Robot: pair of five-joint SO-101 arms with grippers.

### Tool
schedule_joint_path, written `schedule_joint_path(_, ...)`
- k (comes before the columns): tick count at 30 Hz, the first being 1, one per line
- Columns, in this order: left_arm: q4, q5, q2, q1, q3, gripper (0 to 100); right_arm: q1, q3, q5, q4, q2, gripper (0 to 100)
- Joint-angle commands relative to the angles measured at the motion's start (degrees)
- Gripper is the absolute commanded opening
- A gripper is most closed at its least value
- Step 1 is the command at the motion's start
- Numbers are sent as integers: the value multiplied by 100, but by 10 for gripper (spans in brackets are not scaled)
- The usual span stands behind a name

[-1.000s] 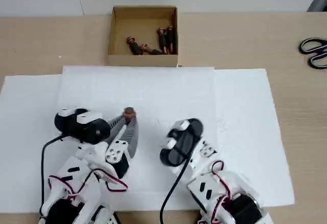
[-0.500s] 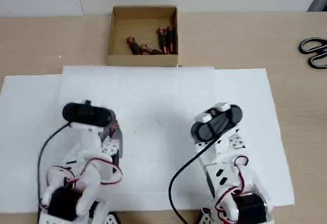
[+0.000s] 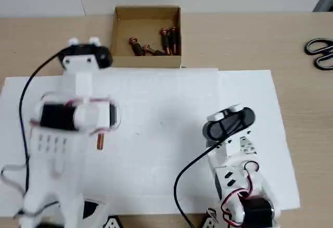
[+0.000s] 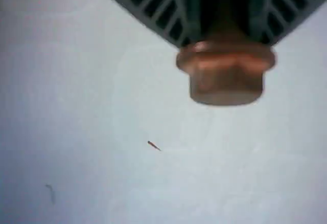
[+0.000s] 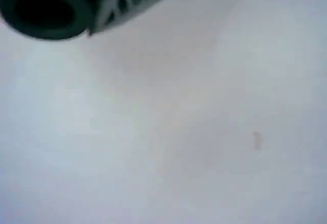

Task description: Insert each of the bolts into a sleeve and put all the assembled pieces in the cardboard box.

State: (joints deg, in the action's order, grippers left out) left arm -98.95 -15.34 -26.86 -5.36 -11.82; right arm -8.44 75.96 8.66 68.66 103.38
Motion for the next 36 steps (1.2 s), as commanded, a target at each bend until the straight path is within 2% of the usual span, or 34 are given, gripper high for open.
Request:
schedule_joint_path(1, -114, 0, 651, 35, 444, 6, 365, -308, -26, 13, 48, 2)
schedule_joint_path(3, -105, 211, 1029, -9, 470, 6, 541, -325, -26, 13, 48, 2)
schedule_joint_path(8, -18, 1864, 2084, 114, 470, 6, 796, -334, -35, 13, 57, 2)
schedule_joint_path(16, 510, 2119, 3007, 273, 541, 6, 778, -607, -774, 57, 57, 2)
schedule_joint_path(24, 738, 2664, 3974, 281, 558, 8, 787, -615, -774, 57, 57, 2)
schedule_joint_path(27, 712, 2831, 4070, 290, 699, 13, 787, -615, -774, 57, 57, 2)
schedule_joint_path(31, 651, 2927, 4088, 290, 734, 70, 787, -615, -774, 57, 57, 2)
schedule_joint_path(36, 589, 3121, 4088, 290, 734, 72, 787, -615, -774, 22, 57, 2)
